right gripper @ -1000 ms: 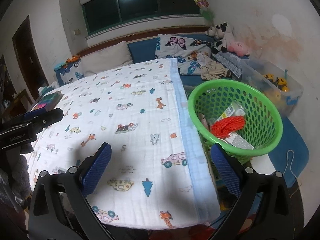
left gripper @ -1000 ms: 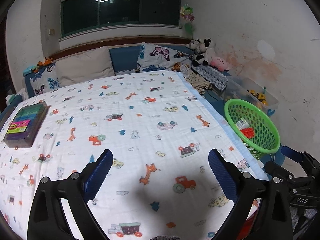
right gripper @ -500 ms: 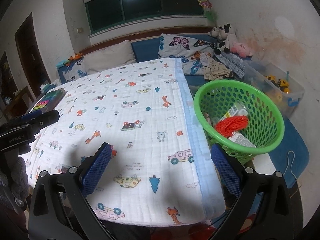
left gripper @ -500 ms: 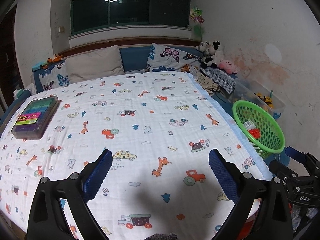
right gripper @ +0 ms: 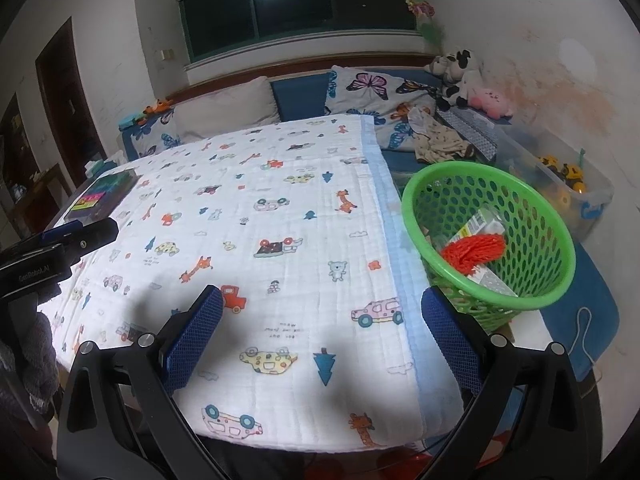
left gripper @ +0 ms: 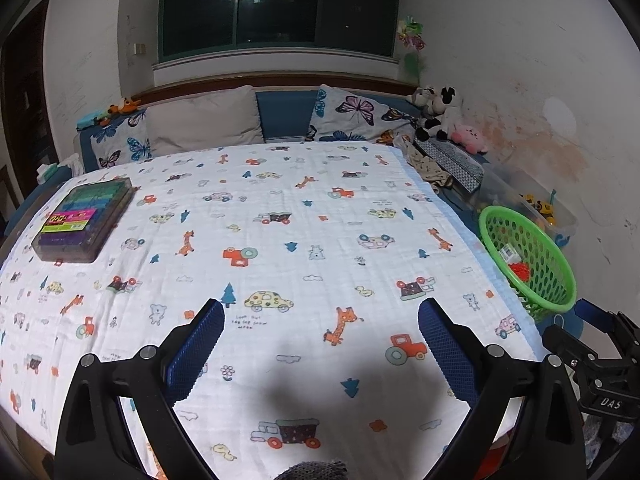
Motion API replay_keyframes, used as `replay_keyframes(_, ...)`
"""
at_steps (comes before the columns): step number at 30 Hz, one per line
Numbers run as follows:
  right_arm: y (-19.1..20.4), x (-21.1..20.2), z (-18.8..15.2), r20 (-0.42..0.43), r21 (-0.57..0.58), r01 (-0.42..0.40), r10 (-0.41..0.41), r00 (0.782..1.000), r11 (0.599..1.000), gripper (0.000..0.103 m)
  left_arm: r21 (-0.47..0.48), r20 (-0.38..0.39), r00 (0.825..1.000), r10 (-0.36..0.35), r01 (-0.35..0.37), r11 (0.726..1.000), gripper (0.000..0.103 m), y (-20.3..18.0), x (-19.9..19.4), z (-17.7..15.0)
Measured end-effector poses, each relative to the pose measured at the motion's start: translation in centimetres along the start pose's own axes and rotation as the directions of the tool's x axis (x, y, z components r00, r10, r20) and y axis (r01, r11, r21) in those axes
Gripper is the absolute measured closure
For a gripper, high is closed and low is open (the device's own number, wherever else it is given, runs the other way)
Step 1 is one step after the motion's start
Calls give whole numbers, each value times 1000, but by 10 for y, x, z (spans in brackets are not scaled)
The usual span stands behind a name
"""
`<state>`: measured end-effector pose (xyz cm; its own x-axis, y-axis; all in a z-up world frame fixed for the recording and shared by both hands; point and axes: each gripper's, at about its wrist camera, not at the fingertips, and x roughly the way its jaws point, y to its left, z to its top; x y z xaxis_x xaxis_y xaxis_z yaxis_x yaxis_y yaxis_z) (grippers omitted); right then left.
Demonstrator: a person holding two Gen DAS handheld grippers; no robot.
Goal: Collect trash
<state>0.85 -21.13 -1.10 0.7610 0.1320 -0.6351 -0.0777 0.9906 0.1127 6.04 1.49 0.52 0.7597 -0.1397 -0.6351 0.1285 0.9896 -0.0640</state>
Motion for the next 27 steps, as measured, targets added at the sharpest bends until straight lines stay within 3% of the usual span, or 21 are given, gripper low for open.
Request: replay_keyframes(27,3,5,-3,-12,-5,-7,7,1000,1000,4,1,-8,1000,25,-25,1000,8,7,1,-7)
